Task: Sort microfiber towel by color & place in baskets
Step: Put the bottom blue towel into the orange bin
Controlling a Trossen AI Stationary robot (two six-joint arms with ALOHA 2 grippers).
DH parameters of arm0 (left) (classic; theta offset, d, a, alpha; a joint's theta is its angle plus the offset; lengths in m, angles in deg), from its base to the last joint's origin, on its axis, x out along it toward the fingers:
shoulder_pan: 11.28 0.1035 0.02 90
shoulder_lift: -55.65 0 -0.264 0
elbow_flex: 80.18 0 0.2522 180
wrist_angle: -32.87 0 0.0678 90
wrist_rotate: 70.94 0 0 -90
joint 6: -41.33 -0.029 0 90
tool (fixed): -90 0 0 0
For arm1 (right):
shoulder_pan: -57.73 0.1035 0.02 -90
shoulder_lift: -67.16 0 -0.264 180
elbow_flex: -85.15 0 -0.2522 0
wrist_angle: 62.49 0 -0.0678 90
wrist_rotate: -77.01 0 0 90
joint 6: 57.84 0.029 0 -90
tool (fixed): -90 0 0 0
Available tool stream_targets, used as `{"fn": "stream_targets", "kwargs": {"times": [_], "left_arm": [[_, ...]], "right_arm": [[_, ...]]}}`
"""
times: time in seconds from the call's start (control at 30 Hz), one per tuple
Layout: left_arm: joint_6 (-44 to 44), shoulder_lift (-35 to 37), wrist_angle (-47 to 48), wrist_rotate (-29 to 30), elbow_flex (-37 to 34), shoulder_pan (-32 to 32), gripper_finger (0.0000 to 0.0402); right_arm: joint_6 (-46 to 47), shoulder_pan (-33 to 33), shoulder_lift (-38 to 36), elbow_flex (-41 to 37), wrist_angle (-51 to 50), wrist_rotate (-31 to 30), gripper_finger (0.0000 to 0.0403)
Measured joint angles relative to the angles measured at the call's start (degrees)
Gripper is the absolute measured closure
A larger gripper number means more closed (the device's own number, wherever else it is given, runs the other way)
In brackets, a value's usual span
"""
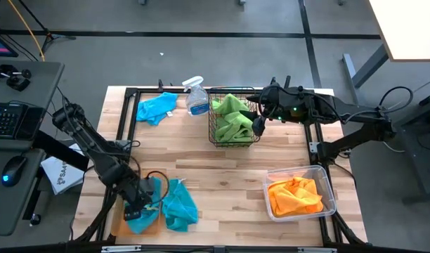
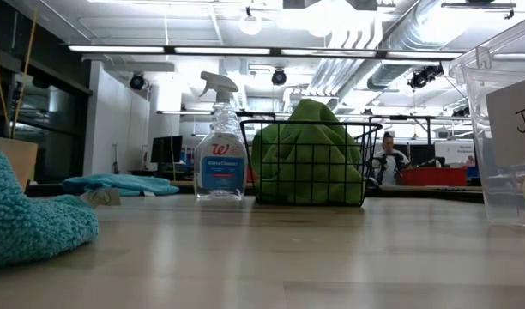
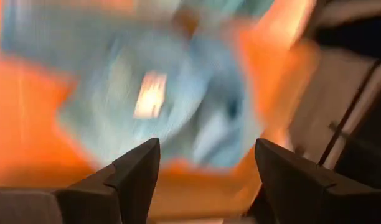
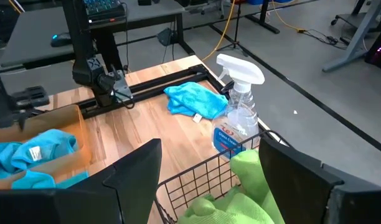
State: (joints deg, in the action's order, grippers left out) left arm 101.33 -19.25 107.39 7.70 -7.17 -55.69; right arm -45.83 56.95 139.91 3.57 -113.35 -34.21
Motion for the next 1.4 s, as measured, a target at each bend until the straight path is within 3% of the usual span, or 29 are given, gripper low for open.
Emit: {"fn": "stream_targets", "kwargs": {"times": [0.2,0.43,0.53,0.83,1.1,1.4], "left_arm": [[-15.41,-2.1,-7.52,10.4,5.03,6.7,0.0154],[-37.79,-13.06,-8.41,8.21,7.14,14.1,0.0154],[-43.39,-18.52,-8.42,7.38,9.13,15.15,0.0154],[-39.65,-29.32,-11.4,2.85,12.5,15.56,0.0154],[-33.17,-33.33,-14.5,4.33,12.53,15.47,0.0154],[-34.75,-38.15,-15.09,6.05,12.81,15.39,0.0165]], "right_arm": [[0.0,0.0,0.0,0.0,-0.18,0.0,0.0134],[0.61,0.0,0.0,0.0,-2.15,-0.04,0.0134],[-0.7,0.0,0.0,0.0,-4.0,-0.12,0.0134],[-0.5,0.0,0.0,-0.01,-8.28,-0.63,0.0134],[-0.5,0.0,0.0,-0.2,-9.31,-0.61,0.0134],[-0.48,0.0,0.0,-0.2,-9.73,-0.55,0.0134]]}}
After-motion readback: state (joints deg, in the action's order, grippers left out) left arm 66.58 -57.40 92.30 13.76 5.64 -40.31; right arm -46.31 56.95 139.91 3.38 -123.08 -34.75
